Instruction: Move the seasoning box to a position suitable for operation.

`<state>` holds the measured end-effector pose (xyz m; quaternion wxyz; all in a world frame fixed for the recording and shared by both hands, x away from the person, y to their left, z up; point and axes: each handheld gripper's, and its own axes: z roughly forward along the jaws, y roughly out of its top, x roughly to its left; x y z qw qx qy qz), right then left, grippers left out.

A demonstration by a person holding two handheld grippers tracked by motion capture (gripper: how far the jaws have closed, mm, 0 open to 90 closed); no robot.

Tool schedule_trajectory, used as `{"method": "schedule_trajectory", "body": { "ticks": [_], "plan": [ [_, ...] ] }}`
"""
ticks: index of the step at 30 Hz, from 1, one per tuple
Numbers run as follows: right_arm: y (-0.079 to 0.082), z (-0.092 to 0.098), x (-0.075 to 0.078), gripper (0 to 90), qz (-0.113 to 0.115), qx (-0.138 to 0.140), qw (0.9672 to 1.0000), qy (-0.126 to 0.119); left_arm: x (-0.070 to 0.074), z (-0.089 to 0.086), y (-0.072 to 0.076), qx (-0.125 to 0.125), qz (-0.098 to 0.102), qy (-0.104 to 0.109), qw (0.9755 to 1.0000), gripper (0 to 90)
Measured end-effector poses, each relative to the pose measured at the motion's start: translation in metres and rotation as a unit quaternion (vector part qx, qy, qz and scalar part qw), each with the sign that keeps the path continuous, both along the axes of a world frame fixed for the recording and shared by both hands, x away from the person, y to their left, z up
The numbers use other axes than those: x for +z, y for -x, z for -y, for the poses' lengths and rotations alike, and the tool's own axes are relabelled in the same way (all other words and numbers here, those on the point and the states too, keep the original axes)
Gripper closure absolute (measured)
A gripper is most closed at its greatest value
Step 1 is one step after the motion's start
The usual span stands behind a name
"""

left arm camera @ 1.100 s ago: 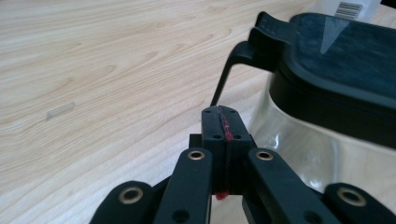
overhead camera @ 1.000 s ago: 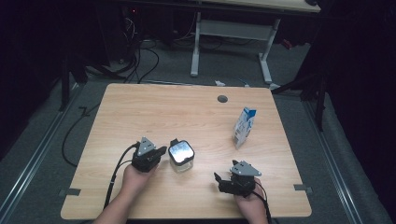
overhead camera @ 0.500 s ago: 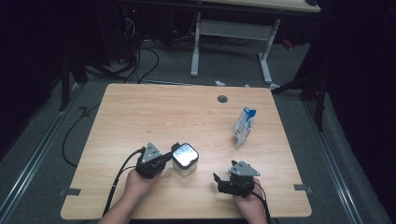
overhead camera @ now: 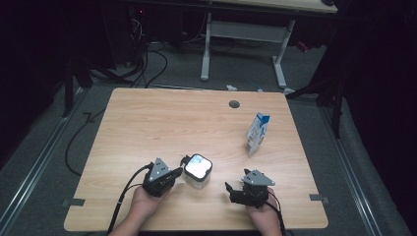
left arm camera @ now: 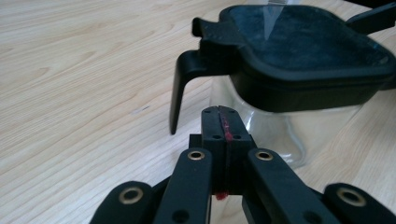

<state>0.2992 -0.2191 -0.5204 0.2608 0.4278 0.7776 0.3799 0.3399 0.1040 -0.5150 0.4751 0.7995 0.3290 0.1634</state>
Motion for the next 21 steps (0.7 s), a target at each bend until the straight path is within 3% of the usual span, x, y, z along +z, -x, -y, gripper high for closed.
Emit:
{"method": "schedule_trajectory", "body": {
  "ticks": [3, 10, 13, 19, 21],
  "plan": [
    [0.0, 0.001, 0.0, 15.3, -0.001, 0.0, 1.0, -0.003, 0.002, -0.012, 0.003, 0.009, 0.004, -0.013, 0.9999, 88.4],
    [-0.001, -0.002, -0.001, 15.5, -0.007, 0.002, 1.0, -0.001, 0.003, -0.037, 0.01, 0.035, 0.001, -0.055, 0.9979, 70.3],
    [-0.001, -0.003, -0.001, 15.5, -0.01, 0.001, 0.9999, -0.004, 0.003, -0.041, 0.009, 0.038, -0.014, -0.045, 0.9982, 57.9],
    [-0.001, -0.006, -0.003, 15.5, -0.015, 0.003, 0.9999, 0.003, 0.015, -0.032, 0.008, 0.022, -0.006, -0.012, 0.9997, 51.9],
    [-0.001, -0.006, -0.003, 15.4, -0.013, 0.004, 0.9999, 0.005, 0.02, -0.028, 0.007, 0.021, 0.003, -0.009, 0.9997, 52.0]
  ]
}}
